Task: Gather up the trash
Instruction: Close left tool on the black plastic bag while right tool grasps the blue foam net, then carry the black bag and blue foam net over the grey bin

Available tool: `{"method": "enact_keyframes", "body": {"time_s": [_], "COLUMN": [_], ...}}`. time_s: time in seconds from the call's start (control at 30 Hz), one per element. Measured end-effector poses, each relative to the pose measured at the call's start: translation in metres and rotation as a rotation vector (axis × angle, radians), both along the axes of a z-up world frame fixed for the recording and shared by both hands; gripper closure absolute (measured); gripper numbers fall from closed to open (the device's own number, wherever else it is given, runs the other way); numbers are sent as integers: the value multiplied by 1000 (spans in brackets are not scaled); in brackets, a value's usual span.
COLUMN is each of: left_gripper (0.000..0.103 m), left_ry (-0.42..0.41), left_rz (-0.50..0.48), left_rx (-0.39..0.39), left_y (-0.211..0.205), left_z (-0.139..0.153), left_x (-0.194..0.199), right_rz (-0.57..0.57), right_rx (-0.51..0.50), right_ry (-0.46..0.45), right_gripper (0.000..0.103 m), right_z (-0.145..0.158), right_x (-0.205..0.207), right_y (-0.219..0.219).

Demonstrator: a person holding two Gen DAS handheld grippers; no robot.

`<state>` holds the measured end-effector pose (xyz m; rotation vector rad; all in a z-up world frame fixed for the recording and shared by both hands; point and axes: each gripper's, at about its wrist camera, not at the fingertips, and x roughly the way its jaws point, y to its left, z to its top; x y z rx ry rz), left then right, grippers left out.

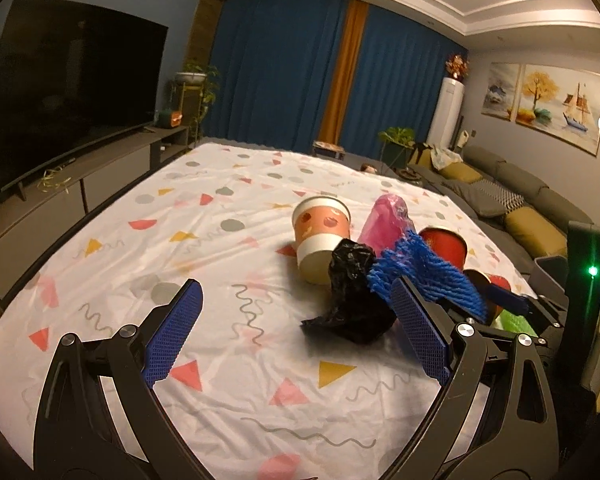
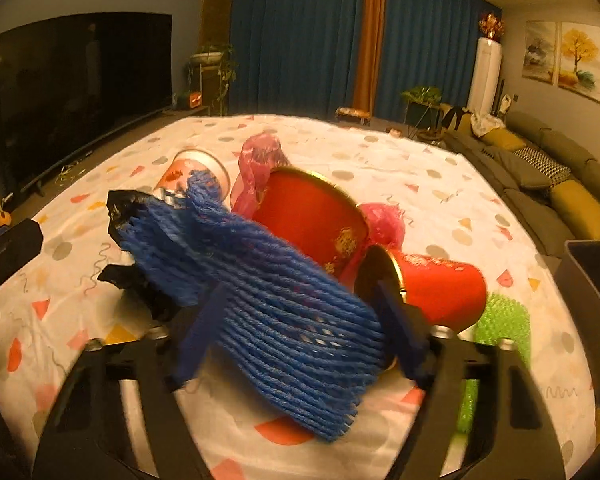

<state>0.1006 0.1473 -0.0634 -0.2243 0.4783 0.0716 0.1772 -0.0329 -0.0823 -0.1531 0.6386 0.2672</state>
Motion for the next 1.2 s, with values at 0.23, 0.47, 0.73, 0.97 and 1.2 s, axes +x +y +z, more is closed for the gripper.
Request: {"method": "enact_keyframes", "body": {"time_s": [0.23, 0.47, 0.73, 0.97, 1.2], "left_gripper": [10, 15, 39, 64, 100], "left_ry": [13, 41, 104, 174, 171], "left_rz": [-28, -55, -97, -131, -175], "left_rx": [8, 1, -24, -49, -68], "left_y": [-9, -17, -30, -37, -42], "left_z": [-1, -5, -11, -21, -20], "left_x": [7, 17, 48, 72, 69], "right_rz": [58, 60, 16, -12, -68], "right_rx": [5, 78, 165, 186, 216], "right_ry": [26, -25, -98, -118, -131], "right_gripper": [84, 90, 91, 91, 91], "right_z": [-3, 10, 35, 40, 39], "right_x": [-2, -23, -52, -69, -84], "right_y": [3, -16, -50, -68, -91]}}
